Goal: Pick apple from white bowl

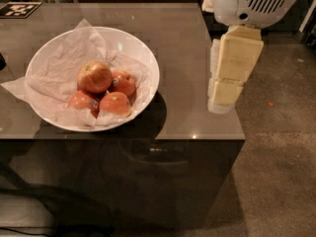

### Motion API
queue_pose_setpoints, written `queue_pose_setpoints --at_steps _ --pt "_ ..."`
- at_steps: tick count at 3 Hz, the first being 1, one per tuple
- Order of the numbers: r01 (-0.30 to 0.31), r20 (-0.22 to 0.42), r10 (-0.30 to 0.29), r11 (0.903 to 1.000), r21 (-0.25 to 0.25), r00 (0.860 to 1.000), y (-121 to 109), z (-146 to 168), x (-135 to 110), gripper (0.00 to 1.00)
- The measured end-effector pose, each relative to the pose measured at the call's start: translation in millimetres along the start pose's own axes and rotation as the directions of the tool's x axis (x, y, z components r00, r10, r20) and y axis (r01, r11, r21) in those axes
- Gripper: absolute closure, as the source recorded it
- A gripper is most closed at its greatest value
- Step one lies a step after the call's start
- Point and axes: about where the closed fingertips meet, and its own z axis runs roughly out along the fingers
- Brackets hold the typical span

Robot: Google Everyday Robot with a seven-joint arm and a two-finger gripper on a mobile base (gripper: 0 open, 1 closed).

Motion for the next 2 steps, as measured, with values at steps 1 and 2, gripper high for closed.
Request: queue_pose_setpoints --at_steps 1,2 --pt "-0.003 0.075 0.003 0.9999 0.012 0.997 -13 22 -8 0.00" --pt "0.016 0.140 -0.016 0.9999 0.002 0.990 -33 45 -30 0.00"
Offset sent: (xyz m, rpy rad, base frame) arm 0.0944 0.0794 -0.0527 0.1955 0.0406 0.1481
